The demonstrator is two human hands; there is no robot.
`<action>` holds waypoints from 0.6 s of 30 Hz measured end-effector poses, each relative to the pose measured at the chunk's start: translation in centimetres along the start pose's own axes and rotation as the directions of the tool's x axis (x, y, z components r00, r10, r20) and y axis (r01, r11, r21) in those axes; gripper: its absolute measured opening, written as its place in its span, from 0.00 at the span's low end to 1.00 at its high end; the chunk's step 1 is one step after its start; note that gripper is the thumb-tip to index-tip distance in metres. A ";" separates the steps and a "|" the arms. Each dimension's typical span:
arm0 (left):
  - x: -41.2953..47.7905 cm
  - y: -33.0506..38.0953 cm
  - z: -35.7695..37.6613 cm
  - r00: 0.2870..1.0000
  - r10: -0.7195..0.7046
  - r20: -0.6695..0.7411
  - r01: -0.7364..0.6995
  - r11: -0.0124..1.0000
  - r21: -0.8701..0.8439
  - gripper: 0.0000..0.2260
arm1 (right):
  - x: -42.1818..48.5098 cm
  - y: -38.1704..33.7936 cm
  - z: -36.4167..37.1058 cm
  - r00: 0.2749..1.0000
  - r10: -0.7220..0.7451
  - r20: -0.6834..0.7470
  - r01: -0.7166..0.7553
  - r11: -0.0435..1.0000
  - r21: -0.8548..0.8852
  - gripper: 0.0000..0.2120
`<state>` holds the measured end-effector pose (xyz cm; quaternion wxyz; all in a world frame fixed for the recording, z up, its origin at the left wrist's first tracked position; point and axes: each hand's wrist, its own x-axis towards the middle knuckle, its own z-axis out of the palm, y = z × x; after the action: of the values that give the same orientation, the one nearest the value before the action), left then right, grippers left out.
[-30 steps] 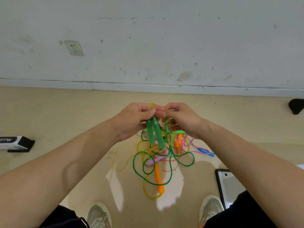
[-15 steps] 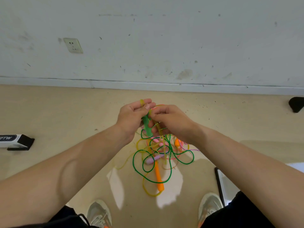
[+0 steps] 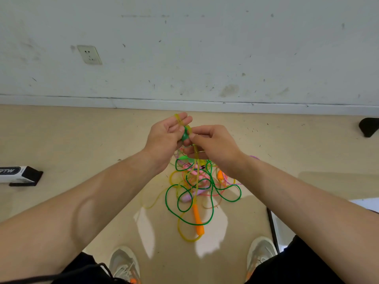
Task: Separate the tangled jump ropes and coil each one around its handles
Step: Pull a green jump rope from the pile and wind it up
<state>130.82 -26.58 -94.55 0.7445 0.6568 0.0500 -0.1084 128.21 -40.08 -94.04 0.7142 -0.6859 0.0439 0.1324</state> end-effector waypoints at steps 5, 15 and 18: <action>0.2 0.1 0.5 0.988 0.012 -0.153 -0.022 0.998 -0.063 0.16 | -1.0 1.1 1.9 0.978 -0.194 -0.080 0.161 0.938 -0.308 0.12; 0.4 1.2 1.0 0.970 -0.138 -0.201 0.072 0.949 -0.306 0.14 | -1.2 3.2 3.1 0.909 -0.377 0.176 0.330 0.397 -0.856 0.37; 0.2 1.3 0.9 0.972 -0.151 -0.177 0.085 0.938 -0.336 0.15 | -1.4 3.8 3.2 0.873 -0.426 0.238 0.358 0.230 -0.905 0.41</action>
<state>131.27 -27.32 -93.25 0.8261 0.5280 0.1814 -0.0767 125.53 -37.04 -97.18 0.2019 -0.9580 -0.1911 -0.0706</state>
